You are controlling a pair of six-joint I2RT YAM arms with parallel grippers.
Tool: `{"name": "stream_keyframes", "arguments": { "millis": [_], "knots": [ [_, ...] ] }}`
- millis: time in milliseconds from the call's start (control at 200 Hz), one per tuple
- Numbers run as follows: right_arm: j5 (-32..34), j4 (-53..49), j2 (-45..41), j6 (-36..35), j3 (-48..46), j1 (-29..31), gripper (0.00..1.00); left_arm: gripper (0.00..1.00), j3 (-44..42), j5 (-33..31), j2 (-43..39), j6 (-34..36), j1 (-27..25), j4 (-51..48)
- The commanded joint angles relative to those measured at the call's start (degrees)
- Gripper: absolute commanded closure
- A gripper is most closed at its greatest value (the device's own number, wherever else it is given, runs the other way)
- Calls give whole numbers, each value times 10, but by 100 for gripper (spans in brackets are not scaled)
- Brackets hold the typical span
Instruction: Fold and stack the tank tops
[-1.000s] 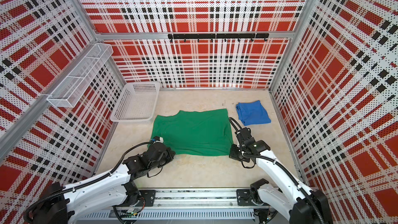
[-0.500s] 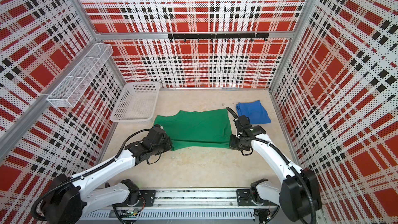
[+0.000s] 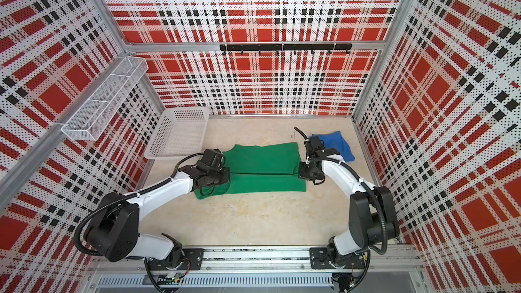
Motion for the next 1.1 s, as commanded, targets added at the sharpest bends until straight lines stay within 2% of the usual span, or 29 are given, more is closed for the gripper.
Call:
{"name": "stream_keyframes", "arguments": {
  "millis": [0, 301, 351, 406, 436, 521, 586, 666, 757, 882, 942, 1002, 1092],
  "knots": [
    [8, 19, 37, -31, 35, -9, 100, 100, 26, 4, 29, 43, 14, -3],
    [0, 38, 159, -58, 120, -20, 100, 100, 96, 6, 128, 85, 38, 7],
    [-3, 43, 175, -62, 133, -23, 92, 100, 111, 6, 142, 92, 43, 7],
    [0, 42, 183, -63, 145, -27, 83, 80, 129, 2, 151, 100, 47, 3],
    [7, 37, 183, -65, 155, -29, 79, 73, 143, -1, 155, 102, 49, -4],
    [38, 22, 166, -67, 169, -32, 70, 59, 180, -22, 153, 126, 49, -34],
    [58, 8, 145, -69, 175, -32, 68, 55, 201, -39, 143, 133, 49, -57],
    [37, 24, 106, -57, 151, -25, 68, 53, 207, -42, 125, 120, 44, -63],
    [-7, 70, 82, -37, 107, 16, 72, 53, 185, -12, 113, 80, 15, -30],
    [-49, 125, 101, 5, 70, 51, 79, 55, 111, 56, 114, 1, -17, 93],
    [-69, 159, 115, 21, 47, 53, 81, 56, 86, 61, 123, -26, -27, 136],
    [-72, 187, 130, 33, 30, 53, 83, 57, 71, 53, 136, -35, -33, 158],
    [-43, 201, 150, 32, 16, 48, 84, 57, 57, 41, 156, -34, -30, 172]
  ]
}}
